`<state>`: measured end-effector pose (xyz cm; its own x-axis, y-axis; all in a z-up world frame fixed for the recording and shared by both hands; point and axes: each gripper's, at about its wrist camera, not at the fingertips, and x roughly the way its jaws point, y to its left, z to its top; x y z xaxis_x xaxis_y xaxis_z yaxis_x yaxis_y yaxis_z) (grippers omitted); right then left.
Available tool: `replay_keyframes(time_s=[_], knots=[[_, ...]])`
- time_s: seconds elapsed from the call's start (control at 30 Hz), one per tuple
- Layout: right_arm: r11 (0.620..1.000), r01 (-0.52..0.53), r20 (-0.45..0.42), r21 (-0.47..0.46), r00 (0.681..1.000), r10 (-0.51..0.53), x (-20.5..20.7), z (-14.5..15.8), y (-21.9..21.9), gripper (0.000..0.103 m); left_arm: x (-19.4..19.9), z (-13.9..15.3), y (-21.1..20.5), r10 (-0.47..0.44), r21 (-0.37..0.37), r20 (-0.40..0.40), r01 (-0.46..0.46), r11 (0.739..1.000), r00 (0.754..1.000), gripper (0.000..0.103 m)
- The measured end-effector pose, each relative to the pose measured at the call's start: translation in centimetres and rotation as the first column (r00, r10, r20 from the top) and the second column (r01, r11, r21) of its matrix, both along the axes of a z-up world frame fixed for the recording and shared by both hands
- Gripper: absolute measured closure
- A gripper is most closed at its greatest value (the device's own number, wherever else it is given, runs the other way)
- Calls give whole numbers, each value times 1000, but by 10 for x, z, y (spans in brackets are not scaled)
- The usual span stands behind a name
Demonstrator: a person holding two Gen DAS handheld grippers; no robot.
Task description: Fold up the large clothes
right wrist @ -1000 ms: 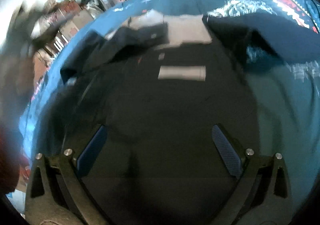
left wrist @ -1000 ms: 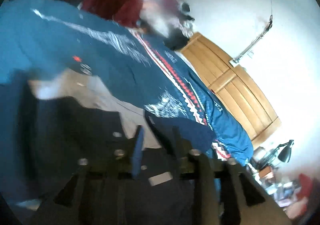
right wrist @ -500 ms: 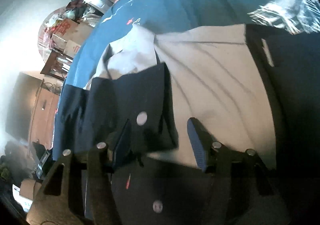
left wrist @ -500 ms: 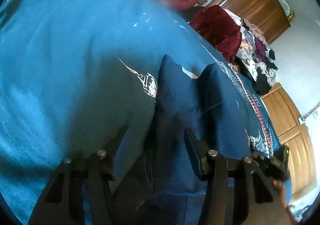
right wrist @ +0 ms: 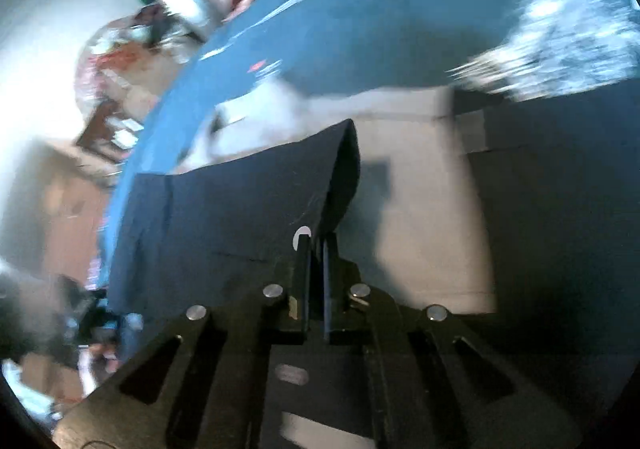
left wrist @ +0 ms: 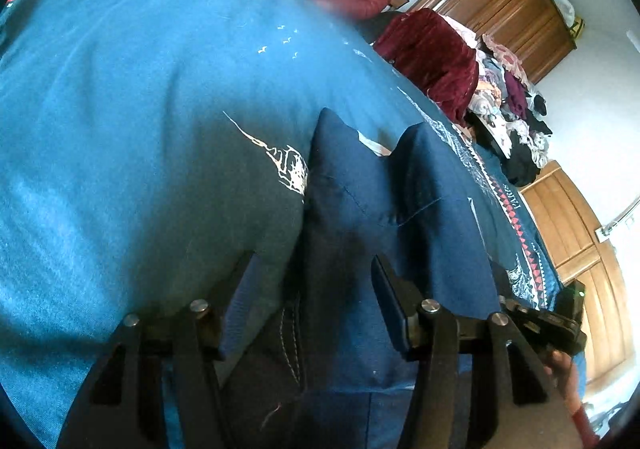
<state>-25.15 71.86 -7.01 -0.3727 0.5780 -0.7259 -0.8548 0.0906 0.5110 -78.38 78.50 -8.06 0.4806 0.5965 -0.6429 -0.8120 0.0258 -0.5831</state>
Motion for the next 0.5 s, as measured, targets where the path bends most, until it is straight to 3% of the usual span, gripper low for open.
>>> replay_keyframes(time_s=[0.17,0.23,0.3,0.37,0.4,0.43,0.5], knots=[[1000,16,70,-27,997,-14,18,-2,-7,99,2,1,1,-1,-2,-13,1,1000,1000,43],[999,44,188,-16,981,-40,12,8,-9,95,3,1,1,-1,-4,-16,1,1000,1000,43],[994,89,262,65,960,-103,4,25,-20,89,6,3,2,-1,-3,-17,1,1000,1000,43],[988,82,250,129,962,-112,-5,32,-25,75,6,2,3,-2,-4,-21,2,1000,1000,43],[988,44,223,150,972,-78,-15,29,-22,74,7,2,4,-3,-5,-25,3,1000,1000,42],[990,0,187,138,982,-26,-23,19,-15,73,8,2,5,-5,-6,-33,5,1000,999,42],[999,-46,128,-8,991,47,-28,-24,2,73,9,3,5,-7,-7,-38,7,1000,999,41]])
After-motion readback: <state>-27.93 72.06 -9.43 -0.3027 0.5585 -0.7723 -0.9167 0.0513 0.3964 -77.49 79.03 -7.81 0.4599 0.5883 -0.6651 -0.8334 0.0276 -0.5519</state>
